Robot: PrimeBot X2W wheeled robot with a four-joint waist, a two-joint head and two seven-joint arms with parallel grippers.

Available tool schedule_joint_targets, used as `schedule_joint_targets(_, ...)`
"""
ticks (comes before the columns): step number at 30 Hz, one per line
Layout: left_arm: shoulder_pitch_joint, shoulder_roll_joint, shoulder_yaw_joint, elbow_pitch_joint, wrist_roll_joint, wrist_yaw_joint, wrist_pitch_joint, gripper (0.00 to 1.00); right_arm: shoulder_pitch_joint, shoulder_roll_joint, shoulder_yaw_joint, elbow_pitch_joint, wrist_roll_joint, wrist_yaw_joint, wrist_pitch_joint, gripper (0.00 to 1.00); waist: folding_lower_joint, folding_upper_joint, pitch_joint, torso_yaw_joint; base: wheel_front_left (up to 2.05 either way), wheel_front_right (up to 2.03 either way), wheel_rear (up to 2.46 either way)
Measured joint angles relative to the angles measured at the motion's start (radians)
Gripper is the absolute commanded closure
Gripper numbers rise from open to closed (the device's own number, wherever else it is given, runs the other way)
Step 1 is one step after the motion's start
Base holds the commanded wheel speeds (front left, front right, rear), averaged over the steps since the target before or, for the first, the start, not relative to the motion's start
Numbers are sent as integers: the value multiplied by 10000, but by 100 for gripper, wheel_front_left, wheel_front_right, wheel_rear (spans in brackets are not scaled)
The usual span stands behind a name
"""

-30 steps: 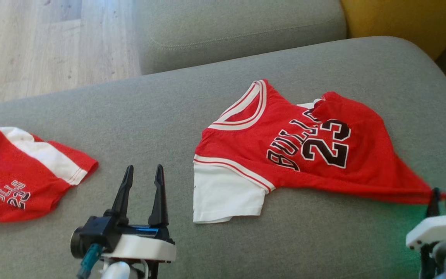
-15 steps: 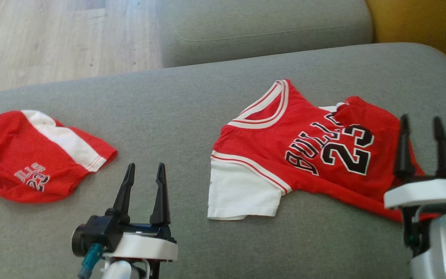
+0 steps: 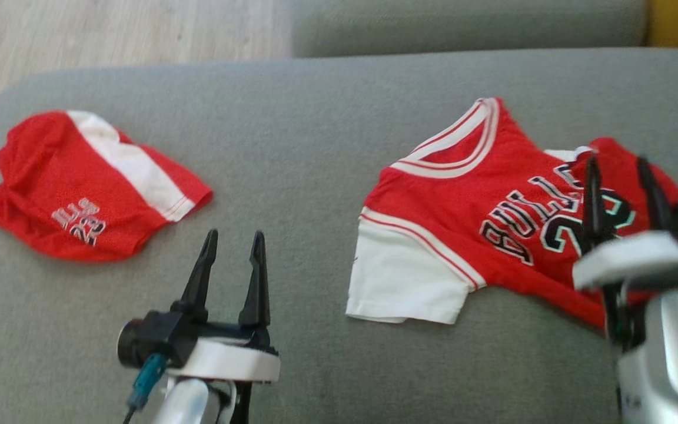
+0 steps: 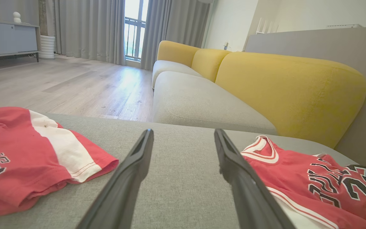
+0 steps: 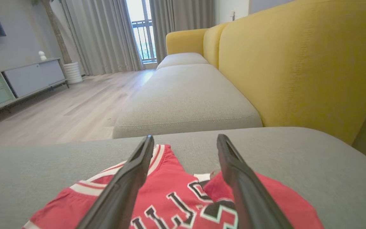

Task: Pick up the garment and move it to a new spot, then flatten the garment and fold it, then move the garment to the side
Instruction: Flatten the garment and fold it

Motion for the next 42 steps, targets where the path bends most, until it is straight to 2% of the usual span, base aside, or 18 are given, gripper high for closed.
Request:
schedule_joint_targets(1, 0, 0, 0, 0, 0, 0, 0, 0, 0, 0, 0, 0, 0, 0, 0, 0, 0, 0, 0, 0, 0, 0, 0)
schedule_joint_targets(3, -221, 0, -140, 0, -2, -2, 0, 0, -908, -6, -274, 583, -389, 0, 681, 0, 0, 0, 248, 187, 0, 0, 0)
schedule_joint_targets(9, -656, -6, -593, 36, -58, -2, 0, 0, -3435, -31, -1287, 3158, -1294, 0, 2510, 0, 1, 0, 856, 862, 0, 0, 0)
schedule_joint_targets(16, -817, -10, -878, 65, -196, 13, 0, 0, -5064, -71, -2861, 5724, -2838, 0, 3521, 0, 1, 0, 1313, 1579, 0, 0, 0)
schedule_joint_targets(24, -1108, -12, -1127, 59, -295, 15, 0, 0, -6219, -451, -4387, 6892, -4646, 0, 3720, 0, -1, 0, 1840, 2037, 0, 0, 0)
schedule_joint_targets(31, -1272, -15, -1256, 36, -462, 48, 0, 0, -7150, -686, -4815, 7565, -5465, 0, 4023, 1, -1, 0, 2274, 2240, 0, 0, 0)
schedule_joint_targets(32, -1308, -15, -1273, 36, -476, 52, 0, 0, -7259, -727, -4821, 7678, -5501, 0, 4063, 100, -1, 0, 2321, 2263, 0, 0, 0)
schedule_joint_targets(37, -1508, -19, -1404, 19, -612, 113, 0, 0, -7708, -882, -4761, 8295, -5377, -6, 3766, 100, -1, 0, 2434, 2390, 0, 0, 0)
schedule_joint_targets(42, -1547, -21, -1515, 19, -803, 144, 0, 0, -7798, -961, -4224, 8937, -5055, -6, 2441, 100, -1, 0, 2388, 2526, 0, 0, 0)
